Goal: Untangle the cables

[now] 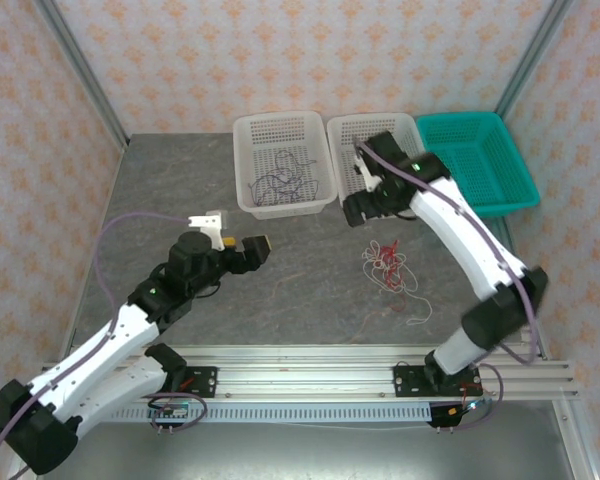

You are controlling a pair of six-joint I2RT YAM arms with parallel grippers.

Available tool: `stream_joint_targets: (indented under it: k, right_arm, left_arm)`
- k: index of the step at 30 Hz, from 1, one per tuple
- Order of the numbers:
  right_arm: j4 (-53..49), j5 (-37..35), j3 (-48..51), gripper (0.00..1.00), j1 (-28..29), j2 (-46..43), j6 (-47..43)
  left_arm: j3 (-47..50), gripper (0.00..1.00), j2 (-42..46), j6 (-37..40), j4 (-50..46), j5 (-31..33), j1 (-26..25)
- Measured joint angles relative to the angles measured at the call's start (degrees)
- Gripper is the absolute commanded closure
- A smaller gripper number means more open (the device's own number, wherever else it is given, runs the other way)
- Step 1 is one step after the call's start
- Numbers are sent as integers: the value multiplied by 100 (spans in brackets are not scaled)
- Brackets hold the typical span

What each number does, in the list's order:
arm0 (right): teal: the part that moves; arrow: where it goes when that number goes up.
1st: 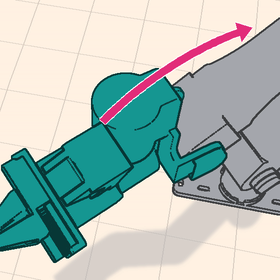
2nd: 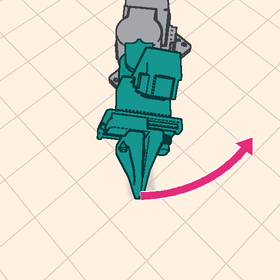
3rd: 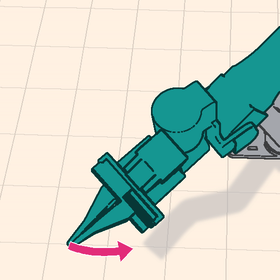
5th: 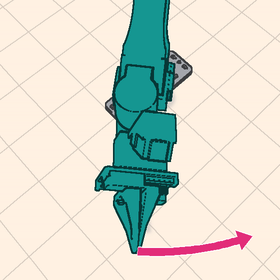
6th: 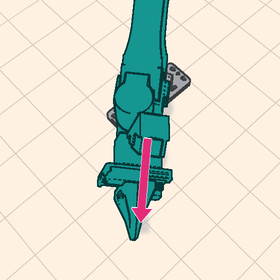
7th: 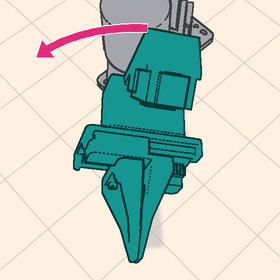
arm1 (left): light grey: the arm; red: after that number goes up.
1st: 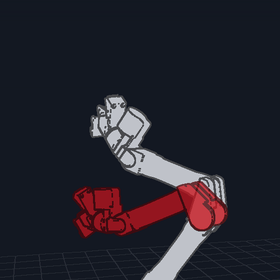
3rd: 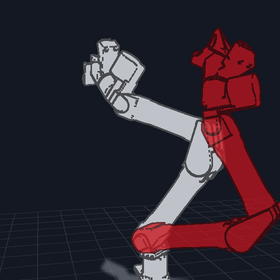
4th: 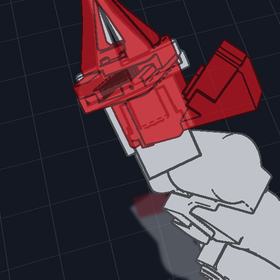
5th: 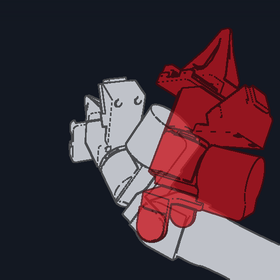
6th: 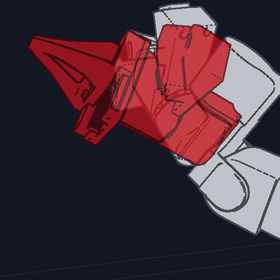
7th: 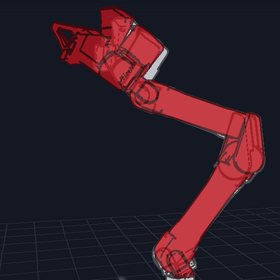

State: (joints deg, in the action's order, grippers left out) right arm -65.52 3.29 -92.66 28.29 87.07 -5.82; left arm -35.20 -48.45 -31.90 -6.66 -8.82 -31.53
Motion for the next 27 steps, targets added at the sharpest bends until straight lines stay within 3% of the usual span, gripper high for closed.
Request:
stream_joint_targets:
  k: [3, 7, 17, 23, 27]
  right_arm:
    - [758, -315, 1478, 1, -2, -1130, 557]
    - [1445, -503, 3123, 1, -70, -2186, 1558]
    - [1469, -391, 4730, 0, -1421, -3436, 3394]
    - [1978, 533, 5099, 1, -1746, -2791, 3554]
    - [2697, 1478, 5095, 11, -1735, -1746, 3161]
  left_arm:
    - [-74, 4, -581, -42, 199, -50, -278]
    - [-310, 6, -1390, -208, 525, -59, -837]
    - [-1032, 6, -3239, -671, 1436, -61, -1928]
    - [-1285, 6, -3357, -623, 1414, 24, -1945]
    - [-1414, 6, -3316, -511, 1353, 101, -1945]
